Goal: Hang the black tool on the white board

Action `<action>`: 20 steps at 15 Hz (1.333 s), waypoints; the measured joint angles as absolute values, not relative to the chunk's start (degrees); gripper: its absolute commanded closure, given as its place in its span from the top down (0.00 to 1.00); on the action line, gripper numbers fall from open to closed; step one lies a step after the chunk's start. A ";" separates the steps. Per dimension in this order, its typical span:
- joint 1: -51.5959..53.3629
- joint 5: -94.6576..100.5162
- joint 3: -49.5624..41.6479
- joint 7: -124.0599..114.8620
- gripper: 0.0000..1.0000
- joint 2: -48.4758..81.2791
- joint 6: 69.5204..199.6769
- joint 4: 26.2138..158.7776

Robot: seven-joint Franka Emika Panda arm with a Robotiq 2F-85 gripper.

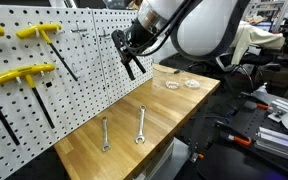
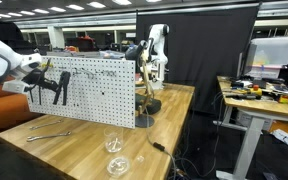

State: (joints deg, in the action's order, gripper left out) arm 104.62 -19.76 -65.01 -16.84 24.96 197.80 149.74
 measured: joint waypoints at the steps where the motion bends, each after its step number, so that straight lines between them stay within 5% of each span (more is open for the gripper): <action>1: 103.63 -19.76 -64.31 -16.29 0.04 24.96 197.80 149.32; 20: 94.95 -20.82 -58.35 -11.49 0.04 24.93 197.80 146.30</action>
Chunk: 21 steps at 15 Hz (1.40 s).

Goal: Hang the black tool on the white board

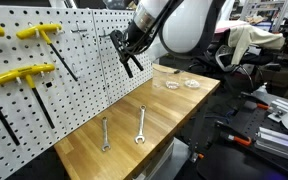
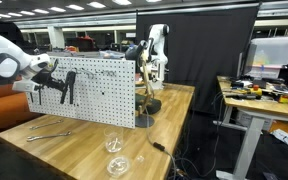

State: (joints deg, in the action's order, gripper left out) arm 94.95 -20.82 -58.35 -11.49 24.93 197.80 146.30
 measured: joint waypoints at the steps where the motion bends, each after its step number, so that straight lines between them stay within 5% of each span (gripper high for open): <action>1: 94.84 -20.82 -58.12 -11.36 0.04 24.93 197.81 146.25; 21: 84.75 -19.27 -49.48 -9.43 0.04 24.24 197.86 143.10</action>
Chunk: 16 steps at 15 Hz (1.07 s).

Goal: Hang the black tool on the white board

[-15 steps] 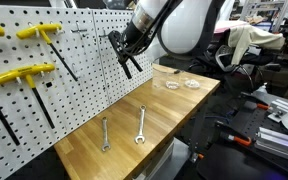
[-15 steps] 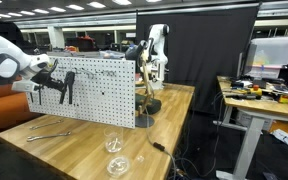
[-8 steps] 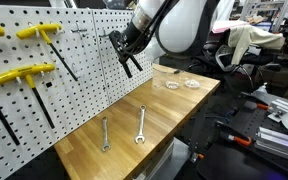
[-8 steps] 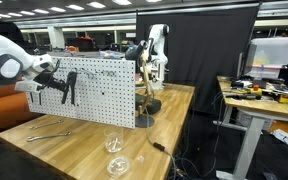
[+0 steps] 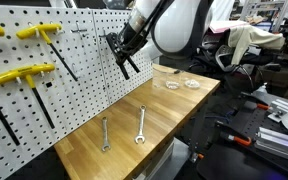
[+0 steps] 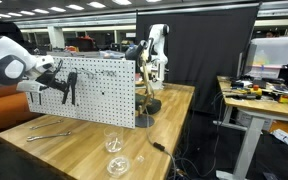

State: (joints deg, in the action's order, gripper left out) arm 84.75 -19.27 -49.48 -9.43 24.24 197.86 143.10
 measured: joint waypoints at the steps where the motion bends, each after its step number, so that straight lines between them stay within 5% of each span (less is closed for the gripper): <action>1: 84.07 -18.43 -49.15 -9.52 0.04 24.23 197.87 142.95; 8: 74.73 -16.28 -41.41 -8.80 0.04 24.11 198.10 140.23; 9: 73.12 -15.51 -40.17 -9.03 0.41 24.12 198.10 139.77; 11: 70.49 -13.28 -38.35 -9.86 0.48 24.12 198.06 139.15; 12: 69.24 -12.23 -37.27 -10.21 0.29 24.17 197.95 139.09; 14: 68.95 -12.08 -36.97 -10.31 0.44 24.43 197.95 139.09; 16: 69.09 -12.10 -36.99 -10.31 0.48 24.42 197.95 139.08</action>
